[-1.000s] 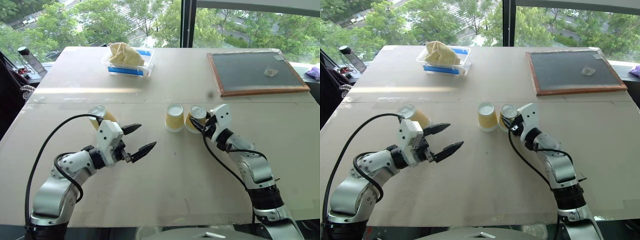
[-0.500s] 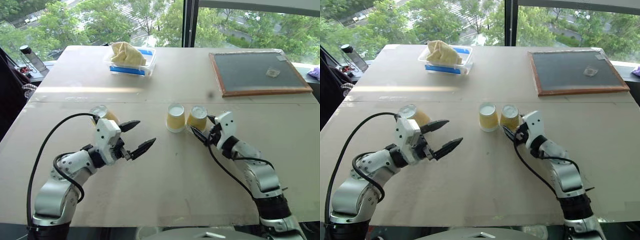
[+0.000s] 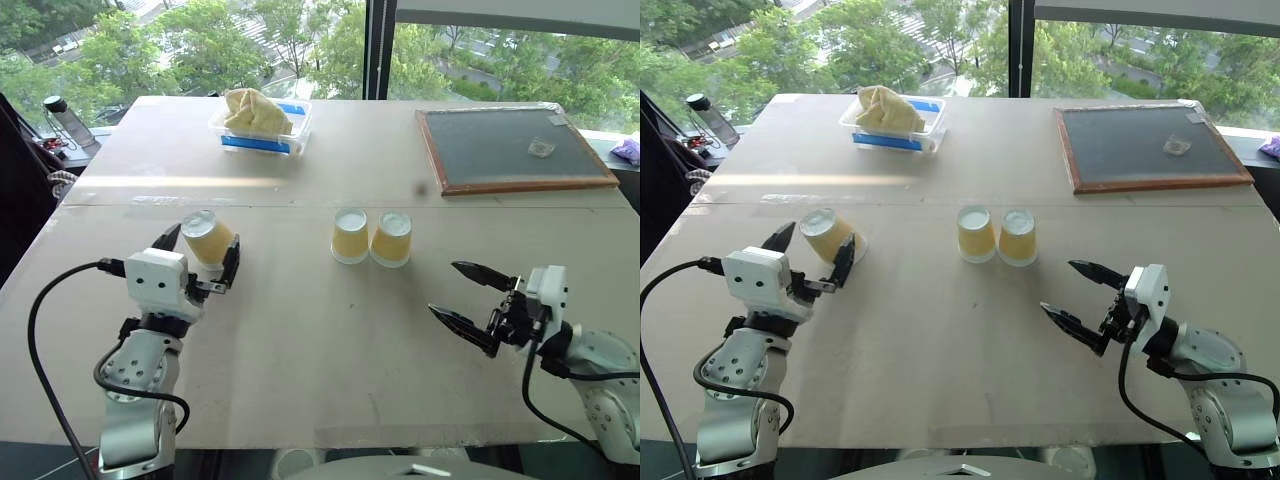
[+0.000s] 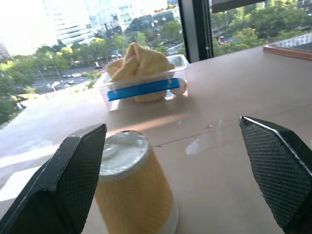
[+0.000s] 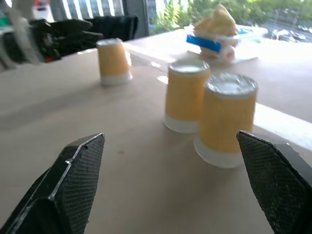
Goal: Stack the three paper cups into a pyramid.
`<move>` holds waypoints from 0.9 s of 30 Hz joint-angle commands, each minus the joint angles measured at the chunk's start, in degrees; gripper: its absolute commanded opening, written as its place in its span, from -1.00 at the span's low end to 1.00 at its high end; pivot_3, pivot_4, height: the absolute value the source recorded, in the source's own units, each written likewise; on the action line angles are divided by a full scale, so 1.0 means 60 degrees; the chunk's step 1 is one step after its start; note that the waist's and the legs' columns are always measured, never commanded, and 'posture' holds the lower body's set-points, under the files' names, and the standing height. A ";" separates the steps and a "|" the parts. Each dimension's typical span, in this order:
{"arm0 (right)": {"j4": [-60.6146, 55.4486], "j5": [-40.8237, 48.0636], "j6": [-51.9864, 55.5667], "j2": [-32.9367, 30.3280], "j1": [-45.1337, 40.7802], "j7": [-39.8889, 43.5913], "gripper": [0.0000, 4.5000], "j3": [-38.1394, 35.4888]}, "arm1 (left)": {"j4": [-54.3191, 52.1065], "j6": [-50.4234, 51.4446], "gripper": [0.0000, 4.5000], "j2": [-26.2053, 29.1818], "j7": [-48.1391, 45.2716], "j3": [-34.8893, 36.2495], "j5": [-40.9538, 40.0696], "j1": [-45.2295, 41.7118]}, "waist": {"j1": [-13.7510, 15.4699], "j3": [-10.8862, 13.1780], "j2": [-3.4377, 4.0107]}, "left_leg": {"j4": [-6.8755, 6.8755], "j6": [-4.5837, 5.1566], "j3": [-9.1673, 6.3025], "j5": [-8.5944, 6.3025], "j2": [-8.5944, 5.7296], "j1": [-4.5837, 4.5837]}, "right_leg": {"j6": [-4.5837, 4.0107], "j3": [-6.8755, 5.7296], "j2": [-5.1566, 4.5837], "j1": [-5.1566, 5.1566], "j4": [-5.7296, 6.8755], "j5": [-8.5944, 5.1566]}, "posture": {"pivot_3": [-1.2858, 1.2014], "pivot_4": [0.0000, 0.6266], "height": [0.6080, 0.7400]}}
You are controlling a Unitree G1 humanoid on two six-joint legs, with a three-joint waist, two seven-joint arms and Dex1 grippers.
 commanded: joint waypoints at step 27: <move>-0.0889 0.1557 0.0013 0.0141 -0.0611 -0.0214 0.91 -0.0168 | 0.3586 -0.0644 1.00 0.0688 -0.0432 -0.0253 -0.0197 -0.2193 | 0.0120 -0.0003 0.0000 | -0.0006 -0.0001 -0.0015 0.0000 -0.0003 -0.0002 | 0.0006 -0.0008 -0.0019 0.0007 -0.0017 0.0042 | 0.03 -0.52 1.00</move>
